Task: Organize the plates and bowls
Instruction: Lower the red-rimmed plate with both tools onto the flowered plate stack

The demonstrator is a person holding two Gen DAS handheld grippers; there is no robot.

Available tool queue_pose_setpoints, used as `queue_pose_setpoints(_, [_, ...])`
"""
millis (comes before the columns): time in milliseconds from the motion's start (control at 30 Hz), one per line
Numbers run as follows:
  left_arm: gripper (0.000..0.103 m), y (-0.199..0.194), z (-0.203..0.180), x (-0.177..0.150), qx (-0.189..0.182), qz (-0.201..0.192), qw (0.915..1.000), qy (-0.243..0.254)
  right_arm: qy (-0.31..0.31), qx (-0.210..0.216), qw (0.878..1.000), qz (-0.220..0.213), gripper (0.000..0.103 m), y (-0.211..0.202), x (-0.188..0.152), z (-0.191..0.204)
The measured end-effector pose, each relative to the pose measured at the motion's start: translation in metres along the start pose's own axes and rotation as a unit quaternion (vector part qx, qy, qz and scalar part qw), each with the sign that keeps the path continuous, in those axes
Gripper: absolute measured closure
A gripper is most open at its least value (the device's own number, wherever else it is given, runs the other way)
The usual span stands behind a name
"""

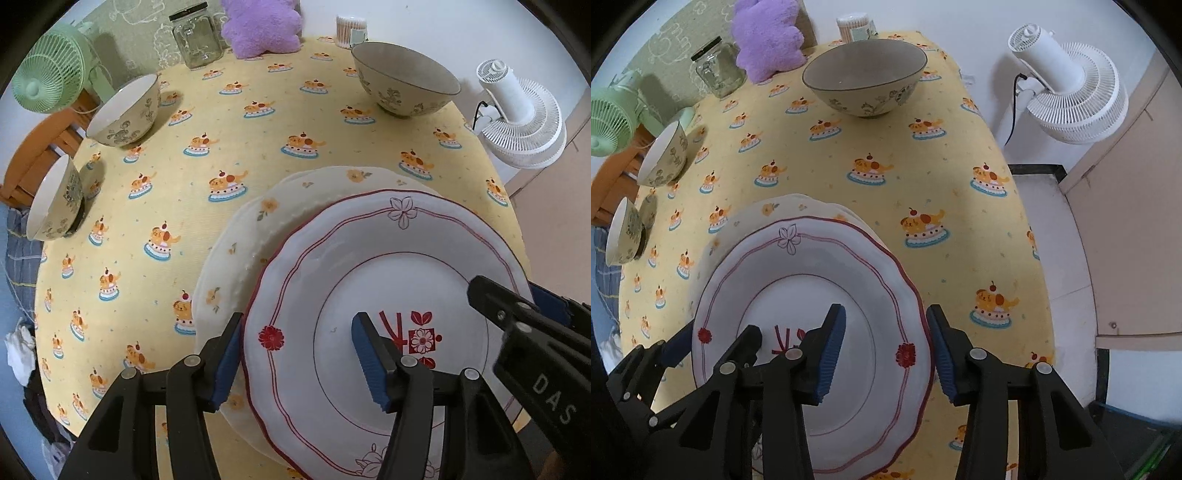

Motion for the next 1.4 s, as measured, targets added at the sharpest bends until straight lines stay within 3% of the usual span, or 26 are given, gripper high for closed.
queue_pose_setpoints(100, [0.044, 0.000, -0.002, -0.002, 0.019, -0.004, 0.9997, 0.011, 0.001, 0.009, 1.000, 0.002, 0.060, -0.001, -0.004, 0.000])
queue_pose_setpoints(233, [0.044, 0.001, -0.001, -0.002, 0.016, -0.001, 0.9999, 0.007, -0.002, 0.004, 1.000, 0.002, 0.075, -0.005, -0.006, -0.005])
queue_pose_setpoints(533, [0.043, 0.001, 0.004, -0.003, 0.004, 0.010, 0.9999, -0.004, -0.026, -0.008, 1.000, 0.001, 0.074, -0.002, 0.001, -0.001])
queue_pose_setpoints(1000, [0.036, -0.001, 0.001, -0.004, 0.030, 0.000, 0.9993, 0.022, -0.035, -0.013, 0.999, -0.017, 0.075, -0.006, 0.005, 0.004])
queue_pose_setpoints(1400, [0.034, 0.004, 0.028, -0.006, -0.018, 0.017, 0.9986, -0.046, -0.044, -0.021, 0.999, -0.019, 0.073, 0.005, 0.009, 0.013])
Point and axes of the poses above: each gripper's, at about its wrist camera, not at the fingertips, and y roughly the way its jaws point, z to its left, x to its top, the point moved 10 cm from there along y, roughly the way its jaws point, and after that the axes turned 13 degrees about x, right-handed, at the moved point
